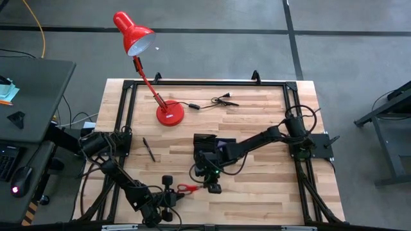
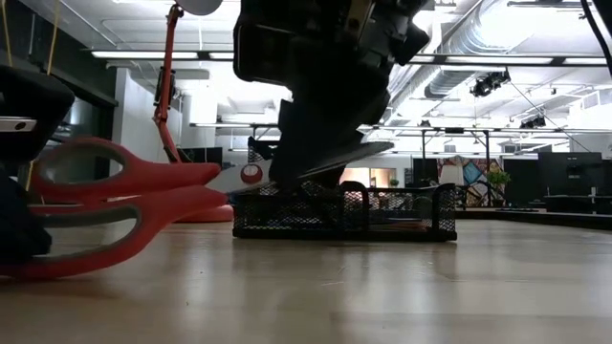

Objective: Pick and place office supplies into organizer
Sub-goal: Put the red scissors into the black desk organizer

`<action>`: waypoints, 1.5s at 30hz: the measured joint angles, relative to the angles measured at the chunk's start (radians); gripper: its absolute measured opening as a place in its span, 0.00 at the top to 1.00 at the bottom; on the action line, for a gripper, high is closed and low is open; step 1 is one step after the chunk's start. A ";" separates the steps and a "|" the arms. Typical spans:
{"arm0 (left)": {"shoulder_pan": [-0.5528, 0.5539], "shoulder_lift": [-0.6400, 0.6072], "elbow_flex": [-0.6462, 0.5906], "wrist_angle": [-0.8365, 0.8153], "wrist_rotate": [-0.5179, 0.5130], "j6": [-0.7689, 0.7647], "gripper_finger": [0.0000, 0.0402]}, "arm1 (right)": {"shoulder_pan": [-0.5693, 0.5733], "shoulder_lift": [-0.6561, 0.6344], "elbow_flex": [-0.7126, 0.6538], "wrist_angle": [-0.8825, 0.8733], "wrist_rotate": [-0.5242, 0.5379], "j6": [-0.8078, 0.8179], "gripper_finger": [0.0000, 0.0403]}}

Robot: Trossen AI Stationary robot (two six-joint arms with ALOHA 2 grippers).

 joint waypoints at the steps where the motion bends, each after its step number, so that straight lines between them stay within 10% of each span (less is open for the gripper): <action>1: 0.000 0.000 0.000 0.001 0.000 0.000 1.00 | 0.002 0.000 0.000 0.000 -0.001 0.000 0.97; 11: -0.030 0.000 0.021 0.038 -0.009 -0.002 0.97 | 0.038 0.000 0.000 -0.007 0.048 -0.005 0.99; 29: -0.042 -0.001 0.308 -0.291 -0.113 0.007 0.55 | 0.143 0.000 0.000 -0.035 0.315 -0.031 1.00; 45: -0.115 -0.088 0.222 0.375 0.168 0.502 0.54 | 0.278 -0.010 0.000 -0.082 0.564 0.021 1.00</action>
